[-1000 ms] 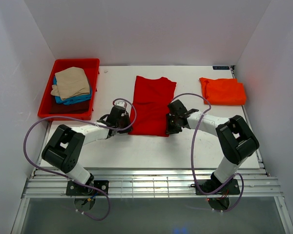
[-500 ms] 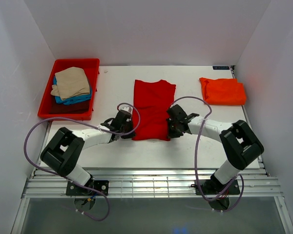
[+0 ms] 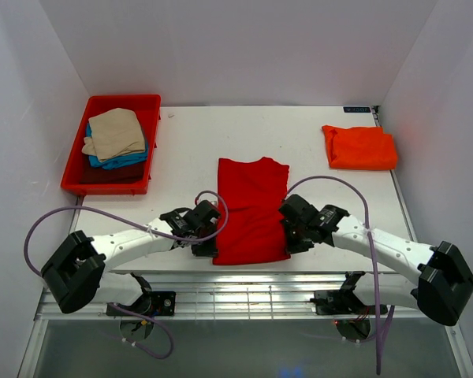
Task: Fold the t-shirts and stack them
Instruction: Fold the tshirt
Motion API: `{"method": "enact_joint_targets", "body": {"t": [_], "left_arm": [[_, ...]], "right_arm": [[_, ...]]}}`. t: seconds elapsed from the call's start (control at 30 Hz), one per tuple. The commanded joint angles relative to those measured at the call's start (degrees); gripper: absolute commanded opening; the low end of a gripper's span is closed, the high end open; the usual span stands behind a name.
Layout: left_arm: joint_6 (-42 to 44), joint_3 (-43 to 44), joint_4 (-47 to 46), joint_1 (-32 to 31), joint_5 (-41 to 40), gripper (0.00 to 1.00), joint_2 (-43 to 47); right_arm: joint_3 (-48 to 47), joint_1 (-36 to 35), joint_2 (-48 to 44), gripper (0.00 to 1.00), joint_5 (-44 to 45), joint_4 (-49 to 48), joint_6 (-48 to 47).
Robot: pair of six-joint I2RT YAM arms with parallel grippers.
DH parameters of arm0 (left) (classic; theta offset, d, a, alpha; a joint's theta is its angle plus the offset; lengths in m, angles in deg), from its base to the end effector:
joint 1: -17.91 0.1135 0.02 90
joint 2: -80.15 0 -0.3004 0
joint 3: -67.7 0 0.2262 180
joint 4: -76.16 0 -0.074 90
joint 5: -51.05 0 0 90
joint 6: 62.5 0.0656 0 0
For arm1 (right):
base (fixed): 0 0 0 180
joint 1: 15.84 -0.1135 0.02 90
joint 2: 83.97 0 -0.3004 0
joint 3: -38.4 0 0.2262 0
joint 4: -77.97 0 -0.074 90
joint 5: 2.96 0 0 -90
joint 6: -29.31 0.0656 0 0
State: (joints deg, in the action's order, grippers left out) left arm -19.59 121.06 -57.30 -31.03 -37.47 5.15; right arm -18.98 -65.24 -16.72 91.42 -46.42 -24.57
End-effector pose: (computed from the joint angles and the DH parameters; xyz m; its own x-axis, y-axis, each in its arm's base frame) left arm 0.1330 -0.1552 0.1907 -0.9719 0.0010 -0.2355 0.0709 0.9548 -0.2886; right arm 0.1239 0.1369 0.2249 -0.9124 -0.1613 -0.3762 -0.2459 0.9508 0.1885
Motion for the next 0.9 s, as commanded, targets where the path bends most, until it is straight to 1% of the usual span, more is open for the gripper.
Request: {"method": "enact_joint_targets", "body": {"t": [0.0, 0.1, 0.17, 0.33, 0.47, 0.6, 0.7, 0.87], "left_arm": [[-1.4, 5.2, 8.2, -0.2, -3.0, 0.00, 3.5], [-1.3, 10.6, 8.4, -0.3, -4.5, 0.00, 3.5], [-1.2, 14.2, 8.7, -0.2, -7.0, 0.00, 1.8], [-1.1, 18.1, 8.8, 0.0, -14.9, 0.00, -2.1], [-0.9, 19.8, 8.5, 1.7, -19.9, 0.00, -3.4], [2.2, 20.3, 4.4, 6.7, -18.9, 0.00, -3.9], [5.0, 21.6, 1.3, 8.5, -17.5, 0.00, -5.1], [7.9, 28.1, -0.6, 9.9, -16.0, 0.00, -10.1]], "right_arm": [[-5.3, -0.3, -1.6, 0.08, 4.8, 7.2, 2.3], [-10.1, -0.3, 0.1, 0.08, 7.9, 7.3, 2.0], [-13.4, -0.4, 2.6, 0.08, 10.5, 6.7, 1.2], [-20.4, -0.1, 9.8, 0.08, 16.4, 6.9, -1.4], [-25.8, 1.9, 14.1, 0.08, 19.7, 6.9, -3.9], [-30.4, 4.3, 17.4, 0.08, 21.9, 6.8, -6.8], [-33.4, 6.2, 19.3, 0.08, 22.7, 6.6, -9.0], [-36.8, 9.0, 21.8, 0.08, 22.5, 5.4, -12.3]]}}
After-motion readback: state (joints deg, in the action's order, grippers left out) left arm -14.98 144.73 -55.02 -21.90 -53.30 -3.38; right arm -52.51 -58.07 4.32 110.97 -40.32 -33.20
